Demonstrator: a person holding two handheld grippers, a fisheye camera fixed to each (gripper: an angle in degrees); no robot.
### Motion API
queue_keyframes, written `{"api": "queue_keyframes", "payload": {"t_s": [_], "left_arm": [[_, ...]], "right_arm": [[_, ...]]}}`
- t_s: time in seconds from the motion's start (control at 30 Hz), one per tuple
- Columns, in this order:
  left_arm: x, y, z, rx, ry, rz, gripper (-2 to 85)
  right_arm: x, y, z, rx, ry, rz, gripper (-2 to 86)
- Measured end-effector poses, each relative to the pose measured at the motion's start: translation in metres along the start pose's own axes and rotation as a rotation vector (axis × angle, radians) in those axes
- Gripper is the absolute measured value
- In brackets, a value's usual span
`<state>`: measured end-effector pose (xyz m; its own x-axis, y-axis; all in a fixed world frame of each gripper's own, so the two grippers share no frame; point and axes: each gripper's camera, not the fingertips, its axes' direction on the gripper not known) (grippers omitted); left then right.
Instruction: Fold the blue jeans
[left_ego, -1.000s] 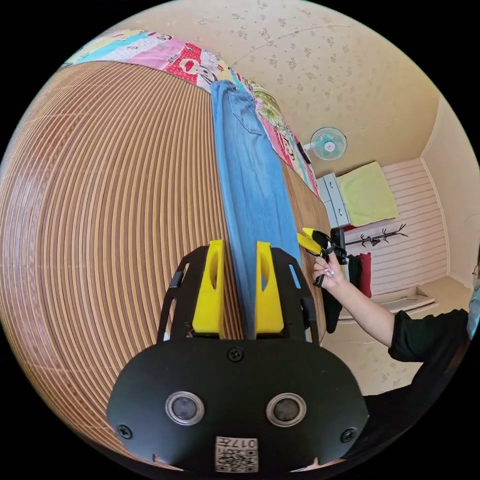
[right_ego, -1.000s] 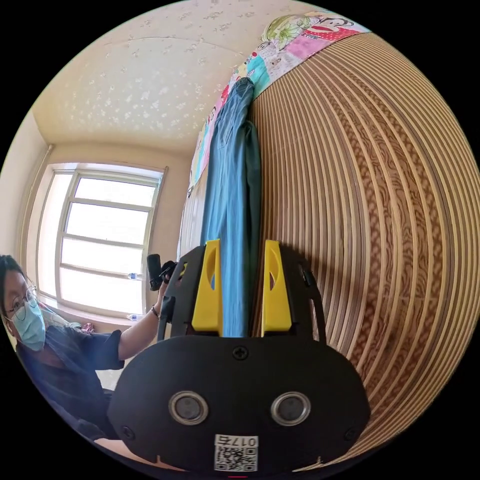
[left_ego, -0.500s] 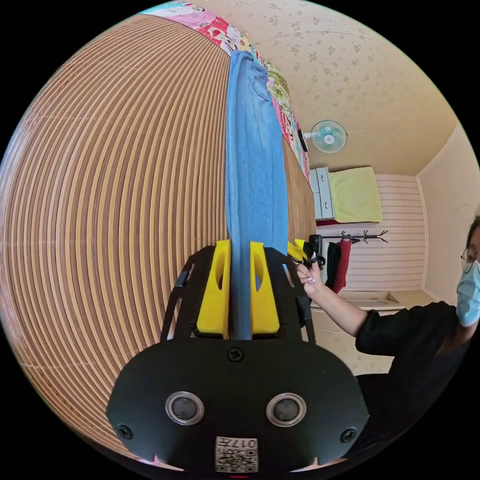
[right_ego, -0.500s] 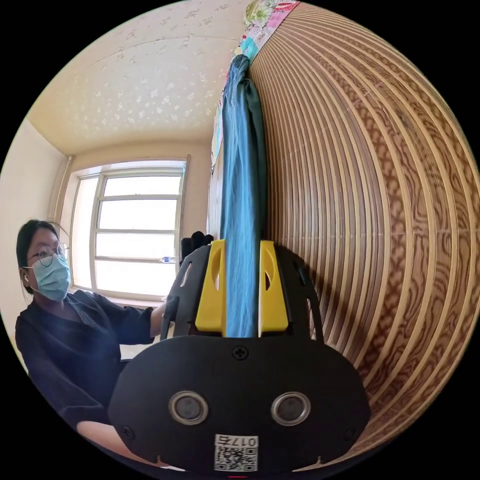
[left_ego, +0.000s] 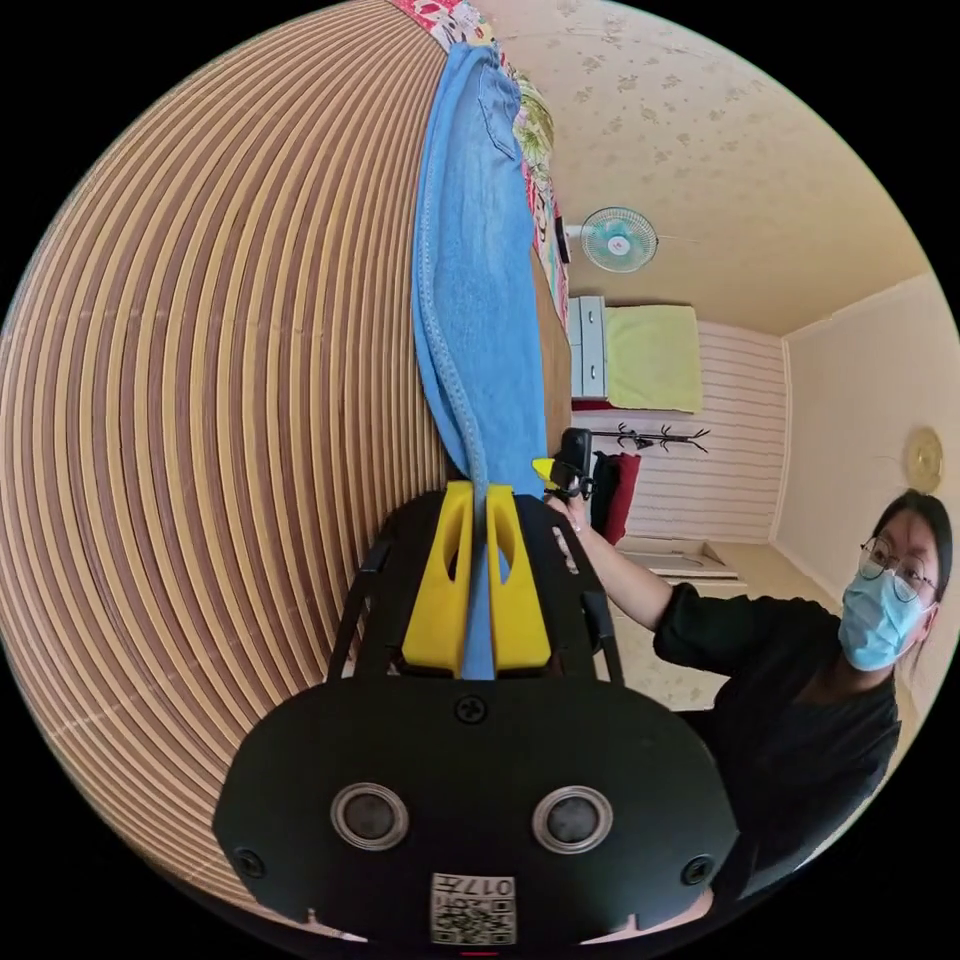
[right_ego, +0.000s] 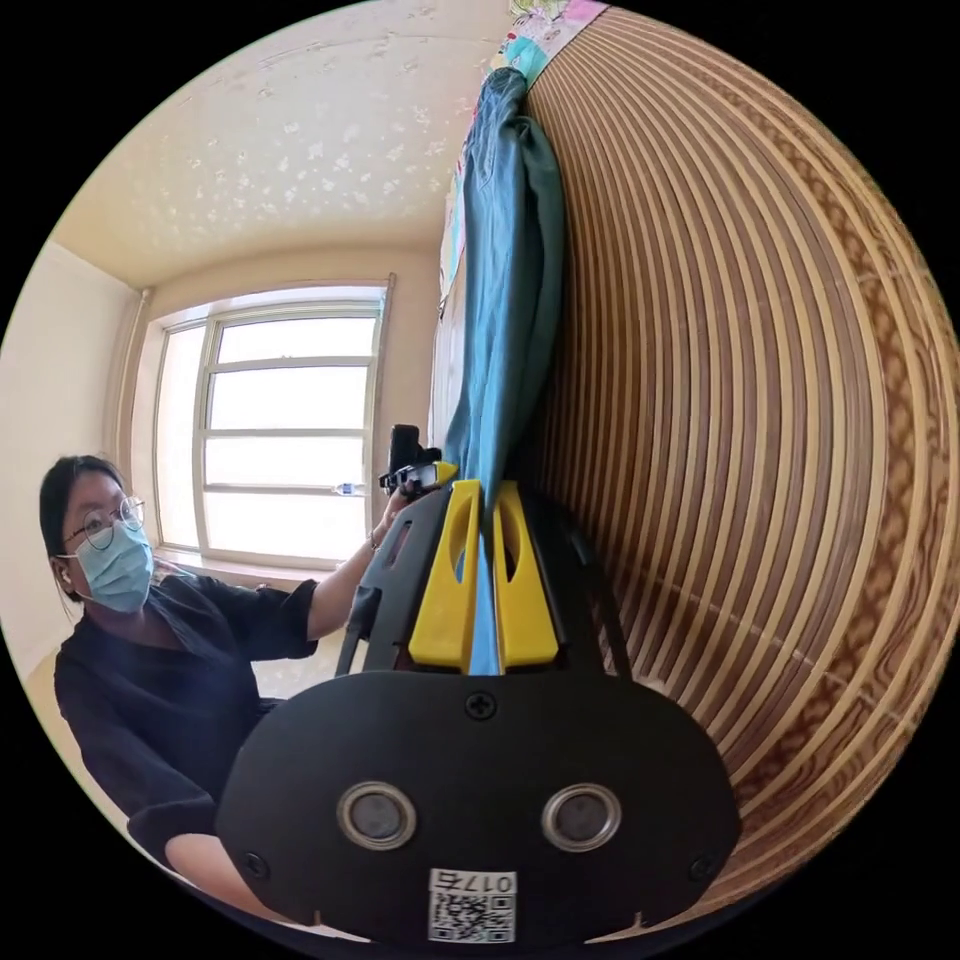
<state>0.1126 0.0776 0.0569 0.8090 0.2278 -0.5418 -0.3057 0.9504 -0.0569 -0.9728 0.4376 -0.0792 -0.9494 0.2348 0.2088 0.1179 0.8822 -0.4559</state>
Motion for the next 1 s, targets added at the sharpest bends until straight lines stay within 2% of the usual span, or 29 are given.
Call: {"api": "queue_keyframes", "payload": {"t_s": [0.17,0.43,0.73,1.0], "left_arm": [[0.025,0.038,-0.005,0.115,0.121,0.112,-0.3],[0.126,0.106,-0.002,0.182,0.132,0.336,-0.5],[0.305,0.176,0.003,0.242,0.078,0.626,-0.6],[0.476,0.214,0.003,0.354,0.112,0.932,-0.6]], "right_arm": [[-0.042,0.027,-0.004,0.072,-0.117,-0.054,2.2],[-0.184,0.081,0.006,0.039,-0.035,-0.319,1.9],[-0.384,0.161,-0.004,0.155,0.007,-0.639,1.4],[-0.58,0.205,-0.02,0.287,0.012,-0.988,1.3]]}}
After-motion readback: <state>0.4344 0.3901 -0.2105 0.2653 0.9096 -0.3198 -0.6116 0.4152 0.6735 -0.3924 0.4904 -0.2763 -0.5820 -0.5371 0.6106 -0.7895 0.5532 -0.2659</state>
